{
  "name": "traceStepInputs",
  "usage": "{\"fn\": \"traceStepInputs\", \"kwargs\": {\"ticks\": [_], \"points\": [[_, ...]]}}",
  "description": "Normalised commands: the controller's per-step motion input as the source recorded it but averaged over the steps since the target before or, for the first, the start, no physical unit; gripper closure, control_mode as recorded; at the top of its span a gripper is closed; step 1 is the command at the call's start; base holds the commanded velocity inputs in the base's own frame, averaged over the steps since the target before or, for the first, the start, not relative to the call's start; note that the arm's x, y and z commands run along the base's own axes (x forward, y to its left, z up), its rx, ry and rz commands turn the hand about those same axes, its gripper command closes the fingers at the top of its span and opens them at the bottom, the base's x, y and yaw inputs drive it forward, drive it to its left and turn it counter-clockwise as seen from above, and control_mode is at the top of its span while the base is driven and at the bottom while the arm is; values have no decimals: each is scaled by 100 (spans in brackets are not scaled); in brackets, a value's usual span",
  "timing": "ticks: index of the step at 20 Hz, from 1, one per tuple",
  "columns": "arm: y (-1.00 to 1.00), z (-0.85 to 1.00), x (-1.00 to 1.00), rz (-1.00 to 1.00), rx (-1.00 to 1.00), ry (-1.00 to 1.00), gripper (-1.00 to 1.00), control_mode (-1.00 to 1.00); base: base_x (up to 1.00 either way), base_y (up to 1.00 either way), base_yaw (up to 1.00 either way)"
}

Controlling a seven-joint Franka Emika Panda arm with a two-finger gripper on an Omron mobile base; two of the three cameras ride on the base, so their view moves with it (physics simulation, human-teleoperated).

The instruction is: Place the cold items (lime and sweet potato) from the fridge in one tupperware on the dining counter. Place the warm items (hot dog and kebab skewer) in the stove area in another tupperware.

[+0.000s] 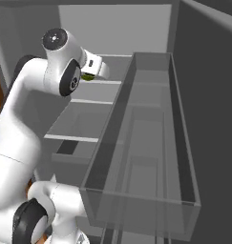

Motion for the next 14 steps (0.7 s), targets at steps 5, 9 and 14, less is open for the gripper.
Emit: {"fn": "traceStepInputs", "kwargs": {"ticks": [5, 9, 14], "points": [[9, 28, -47, -2, 2, 17, 100, -100, 0, 0, 0], [8, -2, -71, -2, 2, 3, 100, -100, 0, 0, 0], [5, -1, -78, -1, 3, -7, 100, -100, 0, 0, 0]]}}
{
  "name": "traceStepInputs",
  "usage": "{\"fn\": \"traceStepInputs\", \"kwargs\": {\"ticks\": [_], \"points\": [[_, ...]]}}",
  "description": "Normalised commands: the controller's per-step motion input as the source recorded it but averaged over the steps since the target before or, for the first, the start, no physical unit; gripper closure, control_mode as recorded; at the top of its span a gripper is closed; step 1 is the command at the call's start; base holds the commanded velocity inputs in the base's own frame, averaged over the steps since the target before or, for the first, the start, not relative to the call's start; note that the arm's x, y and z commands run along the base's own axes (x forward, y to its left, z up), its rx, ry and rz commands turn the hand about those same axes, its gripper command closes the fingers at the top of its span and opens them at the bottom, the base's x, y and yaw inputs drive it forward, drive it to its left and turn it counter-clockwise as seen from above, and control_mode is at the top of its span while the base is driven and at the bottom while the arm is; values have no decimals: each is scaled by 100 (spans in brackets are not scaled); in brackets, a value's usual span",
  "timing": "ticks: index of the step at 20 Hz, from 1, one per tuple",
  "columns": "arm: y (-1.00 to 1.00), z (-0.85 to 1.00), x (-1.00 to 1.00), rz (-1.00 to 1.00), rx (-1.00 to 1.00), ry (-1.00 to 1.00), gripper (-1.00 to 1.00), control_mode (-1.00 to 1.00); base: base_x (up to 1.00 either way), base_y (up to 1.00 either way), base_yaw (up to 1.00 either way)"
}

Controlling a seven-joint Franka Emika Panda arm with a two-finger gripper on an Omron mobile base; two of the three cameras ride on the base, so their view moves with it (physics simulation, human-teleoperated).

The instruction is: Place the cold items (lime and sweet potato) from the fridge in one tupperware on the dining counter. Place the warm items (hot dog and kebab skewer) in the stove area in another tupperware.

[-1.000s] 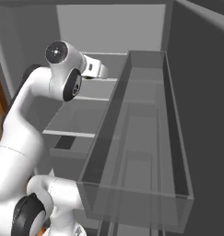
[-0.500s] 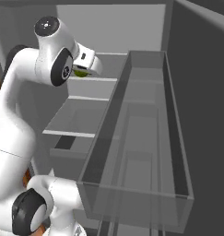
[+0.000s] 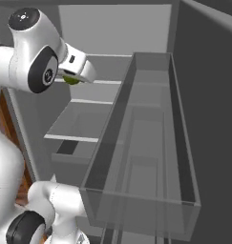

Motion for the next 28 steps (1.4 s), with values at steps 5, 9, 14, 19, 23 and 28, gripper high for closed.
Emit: {"fn": "traceStepInputs", "kwargs": {"ticks": [5, 9, 14, 19, 23, 28], "points": [[3, -1, -58, 0, 1, -1, 100, -100, 0, 0, 0], [13, -23, -46, 0, -3, 2, 100, -100, 0, 0, 0], [10, -31, -49, -2, -1, 5, 100, -100, 0, 0, 0], [4, -29, -38, -7, 0, 4, 100, 100, -28, 13, -5], [0, 0, 0, 0, 0, 0, 100, 100, -42, 78, -31], [0, 0, 0, 0, 0, 0, 100, 100, -49, 77, -56]]}}
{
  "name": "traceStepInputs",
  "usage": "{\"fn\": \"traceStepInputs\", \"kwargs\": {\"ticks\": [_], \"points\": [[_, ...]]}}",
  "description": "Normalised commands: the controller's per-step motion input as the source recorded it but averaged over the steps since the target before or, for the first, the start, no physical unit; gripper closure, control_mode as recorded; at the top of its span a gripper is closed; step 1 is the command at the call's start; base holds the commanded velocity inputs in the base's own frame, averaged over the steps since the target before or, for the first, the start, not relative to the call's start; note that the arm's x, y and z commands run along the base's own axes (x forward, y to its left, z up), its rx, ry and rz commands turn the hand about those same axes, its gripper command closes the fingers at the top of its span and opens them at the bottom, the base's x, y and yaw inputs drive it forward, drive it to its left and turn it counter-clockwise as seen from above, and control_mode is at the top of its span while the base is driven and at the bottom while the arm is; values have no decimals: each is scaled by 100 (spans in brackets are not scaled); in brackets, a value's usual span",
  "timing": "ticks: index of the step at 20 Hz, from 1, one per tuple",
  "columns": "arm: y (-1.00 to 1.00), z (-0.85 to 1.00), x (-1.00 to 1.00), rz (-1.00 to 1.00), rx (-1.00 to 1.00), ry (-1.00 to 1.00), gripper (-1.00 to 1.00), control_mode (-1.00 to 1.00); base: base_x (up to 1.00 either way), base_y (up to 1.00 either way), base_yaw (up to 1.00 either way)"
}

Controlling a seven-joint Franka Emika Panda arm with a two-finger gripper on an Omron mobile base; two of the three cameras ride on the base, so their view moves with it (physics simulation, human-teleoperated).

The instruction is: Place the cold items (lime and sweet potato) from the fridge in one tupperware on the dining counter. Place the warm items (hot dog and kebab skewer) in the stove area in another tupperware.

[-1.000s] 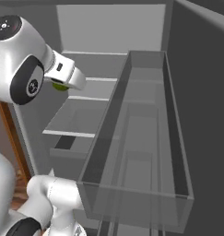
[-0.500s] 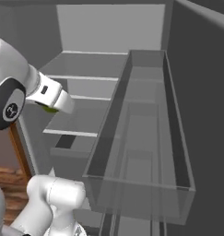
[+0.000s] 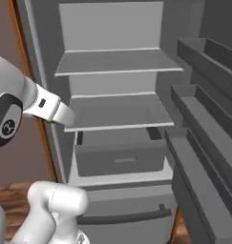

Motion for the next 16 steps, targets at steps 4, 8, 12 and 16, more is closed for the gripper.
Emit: {"fn": "traceStepInputs", "kwargs": {"ticks": [4, 8, 12, 16], "points": [[0, 0, 0, 0, 0, 0, 100, 100, -66, 35, -73], [0, 0, 0, 0, 0, 0, 100, 100, -81, 31, -80], [0, 0, 0, 0, 0, 0, 100, 100, -92, 46, -82], [0, 0, 0, 0, 0, 0, 100, 100, -98, 32, -76]]}}
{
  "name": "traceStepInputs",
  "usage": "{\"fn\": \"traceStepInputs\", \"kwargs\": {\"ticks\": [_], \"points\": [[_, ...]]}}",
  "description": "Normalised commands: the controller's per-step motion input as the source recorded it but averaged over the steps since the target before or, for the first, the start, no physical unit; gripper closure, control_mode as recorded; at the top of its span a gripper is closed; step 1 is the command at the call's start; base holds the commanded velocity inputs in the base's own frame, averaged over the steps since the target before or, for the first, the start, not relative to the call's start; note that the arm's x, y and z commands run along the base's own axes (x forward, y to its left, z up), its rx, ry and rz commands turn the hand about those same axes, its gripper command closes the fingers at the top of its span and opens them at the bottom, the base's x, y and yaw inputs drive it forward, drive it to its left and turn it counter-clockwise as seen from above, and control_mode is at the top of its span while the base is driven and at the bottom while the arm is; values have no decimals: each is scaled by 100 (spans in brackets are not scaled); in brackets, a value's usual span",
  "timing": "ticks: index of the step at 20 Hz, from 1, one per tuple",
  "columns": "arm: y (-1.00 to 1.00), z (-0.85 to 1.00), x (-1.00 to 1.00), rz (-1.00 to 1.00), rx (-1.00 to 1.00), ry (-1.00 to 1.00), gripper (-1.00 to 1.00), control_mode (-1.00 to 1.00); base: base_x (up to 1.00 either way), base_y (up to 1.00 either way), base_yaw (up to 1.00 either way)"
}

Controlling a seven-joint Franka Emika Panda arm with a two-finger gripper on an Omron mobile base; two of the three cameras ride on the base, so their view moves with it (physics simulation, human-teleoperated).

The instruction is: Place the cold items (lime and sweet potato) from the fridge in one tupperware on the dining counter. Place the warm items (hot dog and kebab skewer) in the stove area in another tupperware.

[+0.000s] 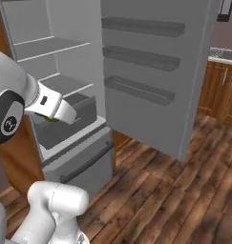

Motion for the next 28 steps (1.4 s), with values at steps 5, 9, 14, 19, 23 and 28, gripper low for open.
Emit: {"fn": "traceStepInputs", "kwargs": {"ticks": [5, 9, 14, 19, 23, 28], "points": [[0, 0, 0, 0, 0, 0, 100, 100, -99, 5, -72], [0, 0, 0, 0, 0, 0, 100, 100, -97, -25, -66], [0, 0, 0, 0, 0, 0, 100, 100, -57, -96, -35], [0, 0, 0, 0, 0, 0, 100, 100, -52, -100, -23], [0, 0, 0, 0, 0, 0, 100, 100, -48, -100, -17], [0, 0, 0, 0, 0, 0, 100, 100, -21, -100, -4]]}}
